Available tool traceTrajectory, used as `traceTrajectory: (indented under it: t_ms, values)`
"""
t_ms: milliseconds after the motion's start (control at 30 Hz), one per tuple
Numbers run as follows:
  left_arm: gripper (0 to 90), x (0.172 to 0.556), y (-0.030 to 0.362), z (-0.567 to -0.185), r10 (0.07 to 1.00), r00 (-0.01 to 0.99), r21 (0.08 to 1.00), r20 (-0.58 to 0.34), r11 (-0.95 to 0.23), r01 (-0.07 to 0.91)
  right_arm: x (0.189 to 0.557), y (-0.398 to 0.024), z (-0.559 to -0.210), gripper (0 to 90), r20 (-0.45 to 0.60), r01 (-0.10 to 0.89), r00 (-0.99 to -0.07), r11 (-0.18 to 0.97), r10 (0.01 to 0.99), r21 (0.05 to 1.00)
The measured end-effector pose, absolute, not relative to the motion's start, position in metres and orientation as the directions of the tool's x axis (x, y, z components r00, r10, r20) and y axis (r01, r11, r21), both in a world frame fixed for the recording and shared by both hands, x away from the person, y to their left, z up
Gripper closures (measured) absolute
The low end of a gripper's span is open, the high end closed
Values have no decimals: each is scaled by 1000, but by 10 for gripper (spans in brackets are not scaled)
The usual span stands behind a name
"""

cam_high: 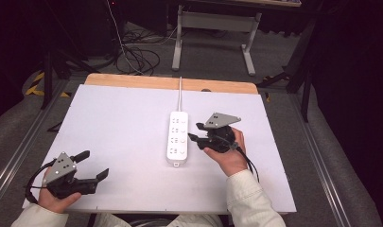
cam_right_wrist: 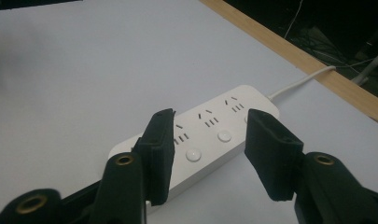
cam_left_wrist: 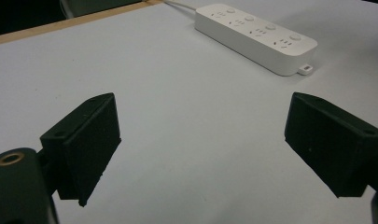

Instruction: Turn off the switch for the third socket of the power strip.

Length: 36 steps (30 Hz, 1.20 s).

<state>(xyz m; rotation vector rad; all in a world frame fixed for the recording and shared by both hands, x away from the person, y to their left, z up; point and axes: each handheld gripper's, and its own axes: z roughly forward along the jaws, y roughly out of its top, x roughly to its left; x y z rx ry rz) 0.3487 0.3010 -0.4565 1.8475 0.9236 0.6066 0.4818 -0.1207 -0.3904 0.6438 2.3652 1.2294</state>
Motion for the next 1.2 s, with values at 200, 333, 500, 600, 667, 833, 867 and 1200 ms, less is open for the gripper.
traceTrajectory:
  t_ms: [200, 333, 500, 600, 667, 833, 867, 1200]
  values:
    - [110, 348, 302, -456, 810, 587, 905, 16, -261, 336, 497, -112, -396, 673, 2, 300, -866, 515, 500, 803]
    - [110, 348, 302, -457, 810, 586, 905, 16, -260, 336, 500, -106, -400, 742, 5, 304, -870, 527, 493, 794]
    - [110, 348, 302, -457, 809, 587, 906, 14, -259, 336, 505, -99, -403, 810, -2, 309, -870, 547, 494, 778]
    - [110, 347, 302, -457, 810, 587, 906, 9, -255, 337, 508, -96, -406, 859, -5, 315, -868, 559, 496, 767]
    - [110, 348, 302, -457, 809, 587, 906, 14, -259, 335, 511, -92, -410, 900, -9, 323, -866, 573, 499, 753]
    - [110, 348, 302, -457, 809, 587, 905, 15, -260, 336, 516, -88, -418, 900, -9, 344, -861, 596, 509, 726]
    - [110, 348, 302, -457, 809, 587, 905, 15, -260, 336, 517, -87, -419, 900, -8, 352, -858, 598, 514, 720]
    - [110, 348, 302, -457, 809, 588, 904, 16, -264, 337, 525, -77, -431, 900, -16, 371, -855, 631, 519, 682]
